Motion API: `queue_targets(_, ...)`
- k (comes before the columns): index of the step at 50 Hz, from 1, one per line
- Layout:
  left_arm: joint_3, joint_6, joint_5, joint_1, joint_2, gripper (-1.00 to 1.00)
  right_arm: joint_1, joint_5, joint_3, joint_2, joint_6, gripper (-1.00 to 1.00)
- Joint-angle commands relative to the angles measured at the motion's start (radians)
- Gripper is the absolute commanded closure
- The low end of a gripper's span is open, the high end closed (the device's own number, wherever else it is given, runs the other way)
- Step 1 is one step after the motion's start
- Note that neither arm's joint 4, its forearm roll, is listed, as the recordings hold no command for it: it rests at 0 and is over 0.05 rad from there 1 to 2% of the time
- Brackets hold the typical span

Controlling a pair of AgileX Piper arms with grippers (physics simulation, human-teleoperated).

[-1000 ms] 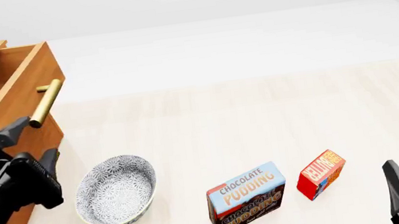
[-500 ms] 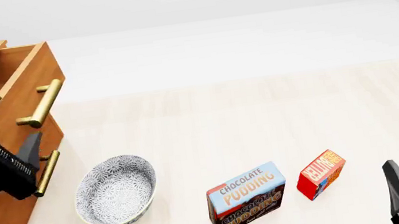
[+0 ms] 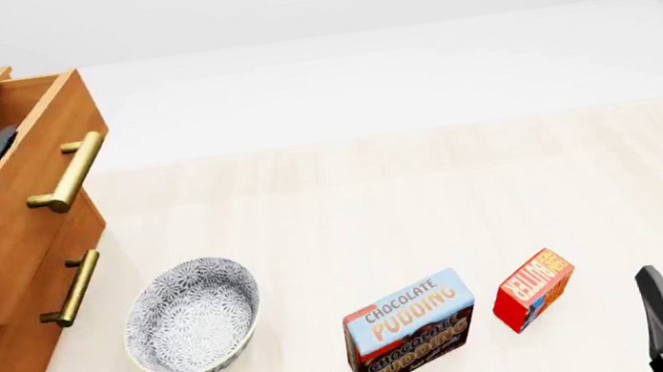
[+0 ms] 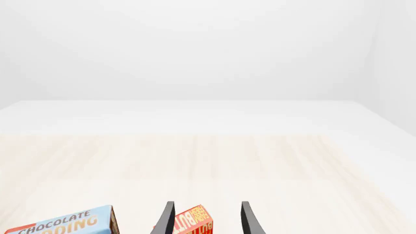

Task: Put the butter at the back in the top drawer of the cabinet and close it.

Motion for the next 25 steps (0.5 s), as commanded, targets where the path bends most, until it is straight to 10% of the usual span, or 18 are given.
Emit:
queue_targets(1,-0.239,-0.217,0.208,-0.021,0.103,-1.00,0.000,0.000,0.000,0.000,0.000,-1.00)
queue_targets(25,-0.472,-0.513,0.406,-0.065,0.271,-1.00,0.000,0.000,0.000,0.000,0.000,-1.00)
